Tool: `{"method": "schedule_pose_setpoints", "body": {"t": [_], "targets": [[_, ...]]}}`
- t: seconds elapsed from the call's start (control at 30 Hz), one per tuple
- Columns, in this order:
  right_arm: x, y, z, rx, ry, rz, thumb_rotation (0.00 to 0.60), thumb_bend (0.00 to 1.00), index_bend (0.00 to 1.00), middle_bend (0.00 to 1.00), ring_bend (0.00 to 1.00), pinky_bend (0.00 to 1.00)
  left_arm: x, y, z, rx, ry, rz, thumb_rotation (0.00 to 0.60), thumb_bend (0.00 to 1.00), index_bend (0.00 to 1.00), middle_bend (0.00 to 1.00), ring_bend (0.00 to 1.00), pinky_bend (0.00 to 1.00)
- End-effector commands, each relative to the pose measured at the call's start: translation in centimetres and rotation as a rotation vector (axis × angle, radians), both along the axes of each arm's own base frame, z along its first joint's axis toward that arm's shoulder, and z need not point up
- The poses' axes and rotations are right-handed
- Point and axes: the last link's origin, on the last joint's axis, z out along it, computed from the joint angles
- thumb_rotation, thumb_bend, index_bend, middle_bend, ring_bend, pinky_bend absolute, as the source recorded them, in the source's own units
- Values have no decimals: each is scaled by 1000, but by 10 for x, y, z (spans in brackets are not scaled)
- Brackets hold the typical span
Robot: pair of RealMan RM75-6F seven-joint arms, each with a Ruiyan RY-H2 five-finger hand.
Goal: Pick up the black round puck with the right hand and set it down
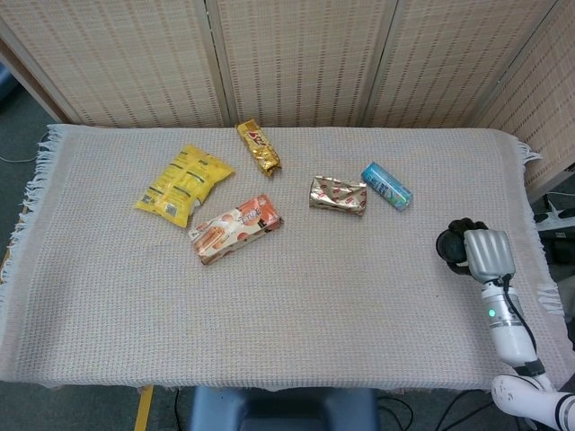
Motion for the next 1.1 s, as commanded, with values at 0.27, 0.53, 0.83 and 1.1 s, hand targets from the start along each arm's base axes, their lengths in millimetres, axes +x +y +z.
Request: {"method": "schedule_pose_setpoints", "body": {"t": [0.27,0.53,0.83,1.1], "targets": [[50,17,-6,157,-558,337,600,237,729,611,683,698,0,-1,-1,-9,-1,6,600,435,172,0,0,173],[48,25,5,156,-783,531,600,237,728,610,680,698,0,-1,-1,-8,-3,6,600,435,172,0,0,174],[17,19,-8,167,-335,222,600,237,728,611,680,698,0,-1,-1,-17,0,9,600,438,173,0,0,176],[8,8,-30,248,-198,22,600,237,728,611,680,698,0,-1,-1,-23,0,15,600,439,173,0,0,180]]}}
